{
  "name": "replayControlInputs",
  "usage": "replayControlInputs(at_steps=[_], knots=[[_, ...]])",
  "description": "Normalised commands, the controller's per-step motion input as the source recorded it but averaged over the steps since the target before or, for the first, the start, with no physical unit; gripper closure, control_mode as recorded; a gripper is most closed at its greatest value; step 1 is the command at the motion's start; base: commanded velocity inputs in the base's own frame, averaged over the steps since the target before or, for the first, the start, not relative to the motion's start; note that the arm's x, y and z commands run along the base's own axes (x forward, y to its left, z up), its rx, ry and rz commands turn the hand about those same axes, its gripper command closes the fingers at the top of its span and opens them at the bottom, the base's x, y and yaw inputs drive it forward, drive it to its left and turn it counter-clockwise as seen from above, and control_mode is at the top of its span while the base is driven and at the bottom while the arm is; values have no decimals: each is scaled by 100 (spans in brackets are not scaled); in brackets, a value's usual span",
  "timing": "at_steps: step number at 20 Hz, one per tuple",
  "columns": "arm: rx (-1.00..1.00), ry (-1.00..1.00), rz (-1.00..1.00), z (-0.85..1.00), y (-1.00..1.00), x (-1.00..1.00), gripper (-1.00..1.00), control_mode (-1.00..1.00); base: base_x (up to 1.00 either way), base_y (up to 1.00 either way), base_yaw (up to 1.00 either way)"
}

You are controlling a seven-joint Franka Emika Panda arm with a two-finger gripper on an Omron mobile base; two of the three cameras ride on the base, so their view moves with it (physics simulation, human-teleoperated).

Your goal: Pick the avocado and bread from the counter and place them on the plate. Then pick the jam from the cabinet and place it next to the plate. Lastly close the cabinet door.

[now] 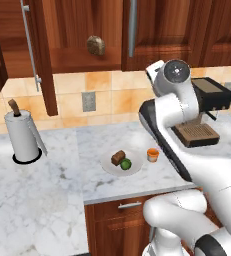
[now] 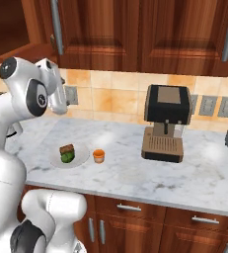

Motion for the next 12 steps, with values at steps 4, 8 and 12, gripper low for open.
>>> replayControlInputs(at_steps=[4,8,12], knots=[[-23,0,0,-31,12,-63,-100,-100,0,0,0],[-22,0,0,-39,7,-60,-100,-100,0,0,0],[-30,-2,0,-50,19,-57,-100,-100,0,0,0]])
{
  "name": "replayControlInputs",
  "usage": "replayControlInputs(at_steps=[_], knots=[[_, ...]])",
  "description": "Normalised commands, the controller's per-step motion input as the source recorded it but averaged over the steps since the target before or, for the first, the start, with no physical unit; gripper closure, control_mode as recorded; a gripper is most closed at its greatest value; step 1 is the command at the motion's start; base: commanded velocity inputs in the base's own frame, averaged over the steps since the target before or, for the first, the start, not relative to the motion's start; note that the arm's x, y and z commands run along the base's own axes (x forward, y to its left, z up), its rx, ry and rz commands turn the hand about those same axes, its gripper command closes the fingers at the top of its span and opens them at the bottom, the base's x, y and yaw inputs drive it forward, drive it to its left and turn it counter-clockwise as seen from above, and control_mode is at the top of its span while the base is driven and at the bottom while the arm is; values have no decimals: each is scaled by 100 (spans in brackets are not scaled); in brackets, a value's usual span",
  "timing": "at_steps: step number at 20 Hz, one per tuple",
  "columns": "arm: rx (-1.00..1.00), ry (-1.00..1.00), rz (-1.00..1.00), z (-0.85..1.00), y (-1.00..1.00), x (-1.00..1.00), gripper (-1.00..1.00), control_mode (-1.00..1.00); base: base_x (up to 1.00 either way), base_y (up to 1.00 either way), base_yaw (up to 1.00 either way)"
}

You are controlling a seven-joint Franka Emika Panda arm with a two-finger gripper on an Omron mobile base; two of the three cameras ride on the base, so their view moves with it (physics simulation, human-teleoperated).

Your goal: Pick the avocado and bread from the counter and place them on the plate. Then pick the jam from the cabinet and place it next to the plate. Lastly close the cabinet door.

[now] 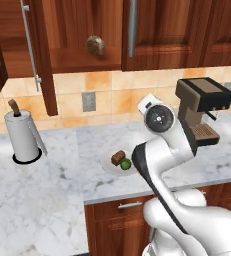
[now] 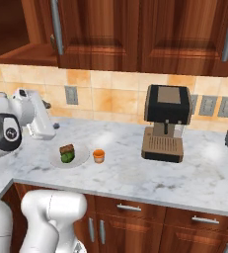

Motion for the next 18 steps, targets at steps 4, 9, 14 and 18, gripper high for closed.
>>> replayControlInputs(at_steps=[4,9,14,18], knots=[[-32,0,1,-48,35,-45,-100,-100,0,0,0],[-25,0,0,-33,48,-35,-100,-100,0,0,0],[-24,0,0,-13,60,-22,-100,-100,0,0,0],[-19,0,0,0,52,-5,-100,-100,0,0,0]])
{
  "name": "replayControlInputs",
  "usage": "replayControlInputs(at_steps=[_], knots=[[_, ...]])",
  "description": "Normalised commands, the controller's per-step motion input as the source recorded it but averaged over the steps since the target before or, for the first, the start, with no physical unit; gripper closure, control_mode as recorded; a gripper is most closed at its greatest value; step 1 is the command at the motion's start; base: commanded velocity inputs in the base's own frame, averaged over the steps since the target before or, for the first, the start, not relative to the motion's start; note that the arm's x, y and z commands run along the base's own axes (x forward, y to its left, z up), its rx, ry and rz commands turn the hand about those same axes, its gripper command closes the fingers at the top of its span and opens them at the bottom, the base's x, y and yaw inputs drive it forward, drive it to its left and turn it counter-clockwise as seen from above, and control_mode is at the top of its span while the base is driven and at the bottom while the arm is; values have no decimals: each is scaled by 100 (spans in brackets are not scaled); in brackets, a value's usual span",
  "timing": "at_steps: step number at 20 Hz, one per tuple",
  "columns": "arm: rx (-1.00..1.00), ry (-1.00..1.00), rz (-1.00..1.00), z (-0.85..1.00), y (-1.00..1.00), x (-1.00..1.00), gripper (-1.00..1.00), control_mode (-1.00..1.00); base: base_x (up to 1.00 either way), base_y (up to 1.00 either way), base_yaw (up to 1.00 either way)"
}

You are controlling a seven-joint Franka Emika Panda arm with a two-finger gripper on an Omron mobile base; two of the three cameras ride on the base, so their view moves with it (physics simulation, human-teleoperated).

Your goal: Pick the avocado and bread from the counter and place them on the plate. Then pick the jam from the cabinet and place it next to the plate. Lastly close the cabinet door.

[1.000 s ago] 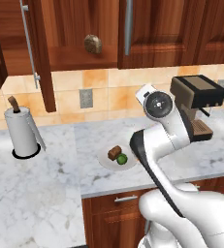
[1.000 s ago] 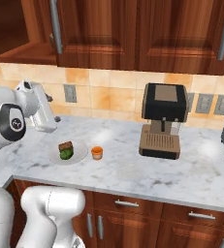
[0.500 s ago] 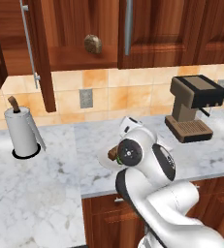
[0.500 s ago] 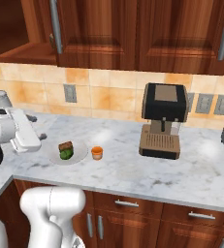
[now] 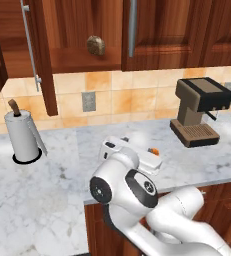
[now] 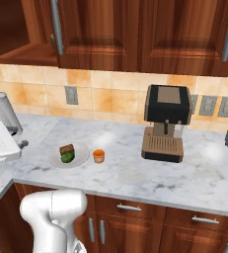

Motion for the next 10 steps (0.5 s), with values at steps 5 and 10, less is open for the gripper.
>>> replayControlInputs(at_steps=[5,10], knots=[[-15,0,0,18,38,4,-100,-100,0,0,0],[-15,0,0,18,50,8,-100,-100,0,0,0]])
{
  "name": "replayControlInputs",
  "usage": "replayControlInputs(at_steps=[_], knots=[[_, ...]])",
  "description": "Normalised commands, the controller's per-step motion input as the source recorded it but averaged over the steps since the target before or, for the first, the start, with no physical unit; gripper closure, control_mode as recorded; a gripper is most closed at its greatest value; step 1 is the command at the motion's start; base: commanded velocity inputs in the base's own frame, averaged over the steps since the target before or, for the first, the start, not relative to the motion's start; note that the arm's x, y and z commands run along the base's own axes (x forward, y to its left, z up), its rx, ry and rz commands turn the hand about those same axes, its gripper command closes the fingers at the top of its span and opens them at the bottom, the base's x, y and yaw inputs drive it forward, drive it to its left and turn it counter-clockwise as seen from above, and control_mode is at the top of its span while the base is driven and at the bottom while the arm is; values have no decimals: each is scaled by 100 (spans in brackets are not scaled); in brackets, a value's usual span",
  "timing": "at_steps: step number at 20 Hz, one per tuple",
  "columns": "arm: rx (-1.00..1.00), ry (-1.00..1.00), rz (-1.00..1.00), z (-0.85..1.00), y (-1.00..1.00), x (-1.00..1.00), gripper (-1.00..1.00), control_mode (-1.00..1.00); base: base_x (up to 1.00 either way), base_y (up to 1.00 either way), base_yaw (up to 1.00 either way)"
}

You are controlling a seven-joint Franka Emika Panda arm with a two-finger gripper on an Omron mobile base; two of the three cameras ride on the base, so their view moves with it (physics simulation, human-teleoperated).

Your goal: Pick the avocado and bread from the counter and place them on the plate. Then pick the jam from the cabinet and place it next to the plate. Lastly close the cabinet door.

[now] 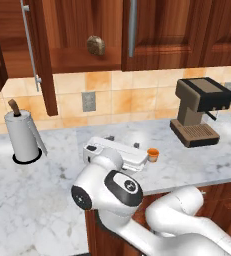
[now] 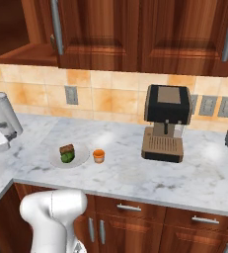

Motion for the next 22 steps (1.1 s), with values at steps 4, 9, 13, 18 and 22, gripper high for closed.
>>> replayControlInputs(at_steps=[4,9,13,18,22], knots=[[-19,-1,0,7,50,3,-100,-100,0,0,0],[-11,-12,1,8,36,1,-100,-100,0,0,0],[-3,-21,4,9,29,1,-100,-100,0,0,0],[0,-16,5,12,30,19,-100,-100,0,0,0],[-1,-1,6,18,32,35,-100,-100,0,0,0]])
